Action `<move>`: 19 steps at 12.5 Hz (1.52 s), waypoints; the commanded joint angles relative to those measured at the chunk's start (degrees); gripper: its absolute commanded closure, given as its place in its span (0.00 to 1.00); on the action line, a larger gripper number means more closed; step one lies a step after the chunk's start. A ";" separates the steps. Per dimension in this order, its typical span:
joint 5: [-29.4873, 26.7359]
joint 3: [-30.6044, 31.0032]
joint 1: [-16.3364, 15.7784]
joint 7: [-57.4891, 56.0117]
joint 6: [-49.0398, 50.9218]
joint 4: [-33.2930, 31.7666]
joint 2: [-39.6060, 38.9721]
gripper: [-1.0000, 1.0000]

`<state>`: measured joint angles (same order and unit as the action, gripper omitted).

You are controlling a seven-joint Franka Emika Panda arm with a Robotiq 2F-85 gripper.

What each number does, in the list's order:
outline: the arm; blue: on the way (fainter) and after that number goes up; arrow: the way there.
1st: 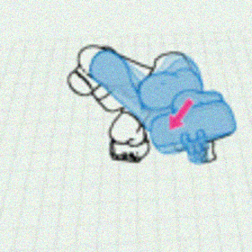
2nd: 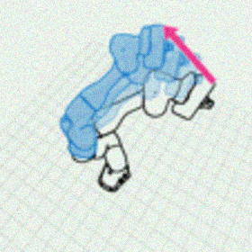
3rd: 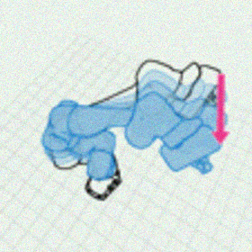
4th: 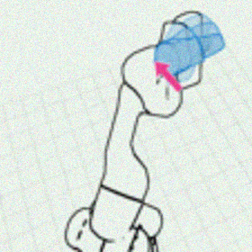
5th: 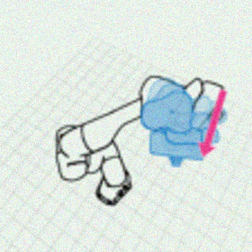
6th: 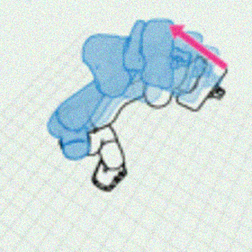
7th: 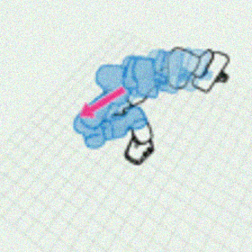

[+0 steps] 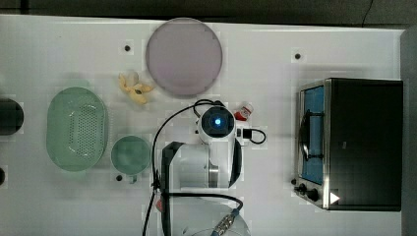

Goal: Pick Ketchup from oven and place it on table.

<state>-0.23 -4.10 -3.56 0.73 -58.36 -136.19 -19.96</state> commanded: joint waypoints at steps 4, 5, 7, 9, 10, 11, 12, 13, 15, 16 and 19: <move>-0.57 -0.54 0.57 2.29 9.29 4.86 15.18 0.00; -0.56 -0.54 0.56 2.29 13.72 6.88 18.01 0.00; -0.56 -0.34 0.53 2.29 24.12 12.13 22.71 0.00; -0.56 -0.28 0.53 2.29 32.65 18.51 25.76 0.00; -0.54 -0.25 0.52 2.29 35.79 21.82 26.65 0.00; -0.54 -0.16 0.52 2.28 38.55 25.11 27.07 0.00; -0.52 -0.15 0.52 2.21 41.52 28.38 27.14 0.00; -0.53 -0.03 0.46 2.21 44.05 31.54 27.08 0.00; -0.52 -0.04 0.47 2.21 48.77 35.42 27.12 0.00; -0.53 -0.10 0.47 2.21 50.45 36.06 27.12 0.00; -0.53 -0.01 0.46 2.21 50.61 35.91 26.88 0.00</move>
<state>-0.34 -4.31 -4.30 0.87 -9.30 -100.27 8.05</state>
